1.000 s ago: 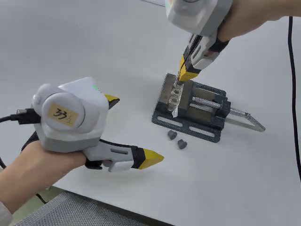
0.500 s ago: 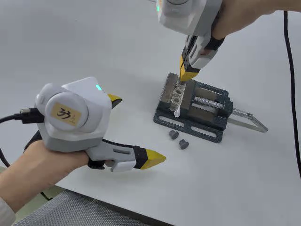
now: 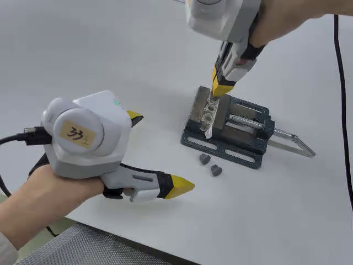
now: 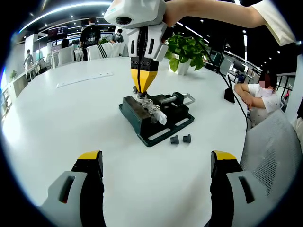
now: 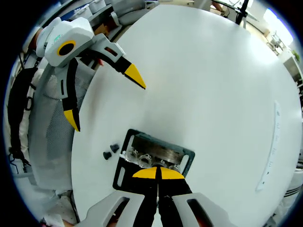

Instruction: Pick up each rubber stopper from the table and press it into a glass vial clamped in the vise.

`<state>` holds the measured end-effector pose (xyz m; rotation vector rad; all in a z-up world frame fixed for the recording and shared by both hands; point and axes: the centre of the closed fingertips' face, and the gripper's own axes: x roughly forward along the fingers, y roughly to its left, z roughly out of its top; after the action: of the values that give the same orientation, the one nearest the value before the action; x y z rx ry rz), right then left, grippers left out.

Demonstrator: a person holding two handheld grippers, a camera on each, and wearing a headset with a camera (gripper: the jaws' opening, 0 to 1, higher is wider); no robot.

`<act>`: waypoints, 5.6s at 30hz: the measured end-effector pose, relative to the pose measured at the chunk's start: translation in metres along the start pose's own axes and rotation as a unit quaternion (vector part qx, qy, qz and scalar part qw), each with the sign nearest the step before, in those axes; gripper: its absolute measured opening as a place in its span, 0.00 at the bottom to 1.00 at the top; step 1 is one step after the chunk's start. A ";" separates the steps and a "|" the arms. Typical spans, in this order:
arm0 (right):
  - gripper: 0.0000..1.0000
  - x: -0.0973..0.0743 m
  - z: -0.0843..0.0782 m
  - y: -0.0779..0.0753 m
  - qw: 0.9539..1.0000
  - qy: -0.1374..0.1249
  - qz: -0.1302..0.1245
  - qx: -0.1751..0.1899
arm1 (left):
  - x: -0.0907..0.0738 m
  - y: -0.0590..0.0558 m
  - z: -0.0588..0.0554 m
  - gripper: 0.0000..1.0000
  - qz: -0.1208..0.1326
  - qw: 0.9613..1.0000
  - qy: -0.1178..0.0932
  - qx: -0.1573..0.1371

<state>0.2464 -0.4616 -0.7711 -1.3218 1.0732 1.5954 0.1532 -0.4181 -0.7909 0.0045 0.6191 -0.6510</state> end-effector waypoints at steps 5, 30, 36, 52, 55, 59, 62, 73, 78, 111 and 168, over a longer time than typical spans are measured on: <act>0.00 -0.001 0.002 0.004 1.000 0.012 -0.005 -0.015 | 0.000 0.001 -0.001 0.94 0.000 1.000 0.002 0.001; 0.00 0.000 0.002 -0.005 0.999 -0.010 -0.029 -0.013 | -0.004 -0.001 0.009 0.94 0.003 1.000 -0.005 0.011; 0.00 -0.002 0.002 0.000 0.999 -0.012 -0.038 -0.034 | -0.007 -0.001 0.019 0.94 0.007 1.000 -0.014 0.012; 0.00 -0.004 0.005 -0.005 0.994 -0.093 -0.052 0.004 | -0.019 0.005 0.039 0.94 0.022 0.999 -0.031 0.021; 0.00 -0.004 0.005 -0.006 0.994 -0.093 -0.055 0.003 | -0.021 0.005 0.040 0.94 0.025 0.999 -0.031 0.021; 0.00 -0.004 0.005 -0.008 0.994 -0.095 -0.061 0.002 | -0.022 0.005 0.040 0.94 0.027 0.999 -0.032 0.022; 0.04 -0.005 0.004 -0.010 0.992 -0.100 -0.072 0.001 | -0.023 0.006 0.038 0.94 0.028 0.999 -0.030 0.024; 0.46 -0.009 0.003 0.012 0.981 -0.172 -0.087 0.021 | -0.025 0.007 0.040 0.94 0.029 0.999 -0.031 0.024; 0.67 -0.006 -0.003 0.022 0.974 -0.198 -0.102 0.029 | -0.027 0.011 0.041 0.94 0.030 0.999 -0.033 0.025; 0.74 0.018 -0.009 0.100 0.886 -0.348 -0.182 0.247 | -0.028 0.001 0.047 0.94 0.012 0.998 -0.035 0.051; 0.09 0.068 -0.017 0.101 0.819 -0.326 -0.235 0.410 | -0.025 -0.009 0.030 0.93 -0.002 0.999 -0.027 0.041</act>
<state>0.1471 -0.5079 -0.8280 -0.3404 0.7520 0.8913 0.1491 -0.4166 -0.7507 0.0623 0.5397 -0.6777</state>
